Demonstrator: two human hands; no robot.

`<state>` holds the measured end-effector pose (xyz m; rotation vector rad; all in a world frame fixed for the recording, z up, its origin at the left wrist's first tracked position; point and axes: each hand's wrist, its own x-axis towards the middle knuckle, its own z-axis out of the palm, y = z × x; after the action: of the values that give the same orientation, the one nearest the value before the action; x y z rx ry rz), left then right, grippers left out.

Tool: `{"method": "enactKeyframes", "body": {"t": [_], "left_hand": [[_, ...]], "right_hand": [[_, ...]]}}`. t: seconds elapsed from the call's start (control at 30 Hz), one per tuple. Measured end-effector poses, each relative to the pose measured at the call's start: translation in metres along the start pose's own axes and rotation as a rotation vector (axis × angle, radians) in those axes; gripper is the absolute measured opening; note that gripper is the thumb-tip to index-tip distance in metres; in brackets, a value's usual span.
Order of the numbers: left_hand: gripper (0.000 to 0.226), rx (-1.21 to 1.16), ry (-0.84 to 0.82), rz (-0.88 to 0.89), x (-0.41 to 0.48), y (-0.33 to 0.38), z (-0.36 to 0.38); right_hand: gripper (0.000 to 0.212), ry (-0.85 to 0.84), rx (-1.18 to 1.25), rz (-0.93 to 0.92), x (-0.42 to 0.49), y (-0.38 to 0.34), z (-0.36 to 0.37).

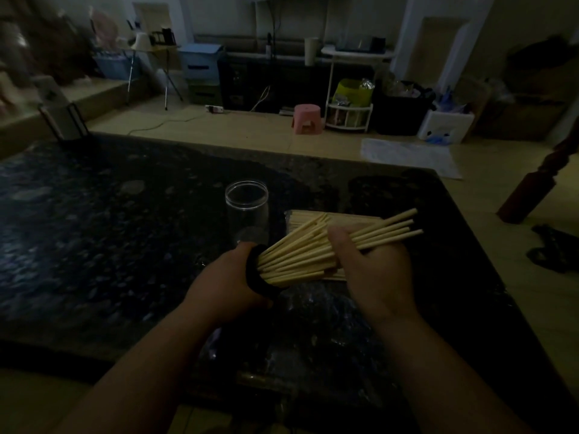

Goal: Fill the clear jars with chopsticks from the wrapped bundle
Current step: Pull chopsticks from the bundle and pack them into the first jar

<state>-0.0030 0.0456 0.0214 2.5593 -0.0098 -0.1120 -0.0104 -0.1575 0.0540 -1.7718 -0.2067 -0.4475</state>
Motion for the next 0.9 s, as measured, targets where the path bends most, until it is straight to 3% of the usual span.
{"method": "enactKeyframes", "body": {"t": [0.13,0.27,0.33,0.43,0.6,0.8,0.9], "left_hand": [[0.083,0.005,-0.011,0.008,0.001,-0.001,0.001],[0.083,0.013,-0.007,0.005,0.002,-0.002,0.002],[0.082,0.016,-0.004,0.004,0.002,-0.002,0.002],[0.081,0.018,0.002,0.004,0.002,-0.002,0.002],[0.085,0.029,-0.001,0.006,0.002,-0.003,0.003],[0.086,0.045,0.009,-0.006,0.003,-0.004,0.004],[0.089,0.039,-0.001,-0.017,0.003,-0.004,0.004]], "right_hand": [[0.022,-0.013,0.022,0.081,0.001,0.009,0.005],[0.006,0.084,0.279,0.273,0.002,0.006,0.007],[0.016,0.070,0.131,0.263,0.003,0.010,0.007],[0.006,0.015,-0.001,0.260,0.001,0.017,0.009],[0.042,0.104,0.017,0.220,0.000,0.006,0.004],[0.051,-0.226,-0.326,0.127,-0.005,0.013,0.010],[0.052,-0.206,-0.287,0.123,-0.003,0.011,0.009]]}}
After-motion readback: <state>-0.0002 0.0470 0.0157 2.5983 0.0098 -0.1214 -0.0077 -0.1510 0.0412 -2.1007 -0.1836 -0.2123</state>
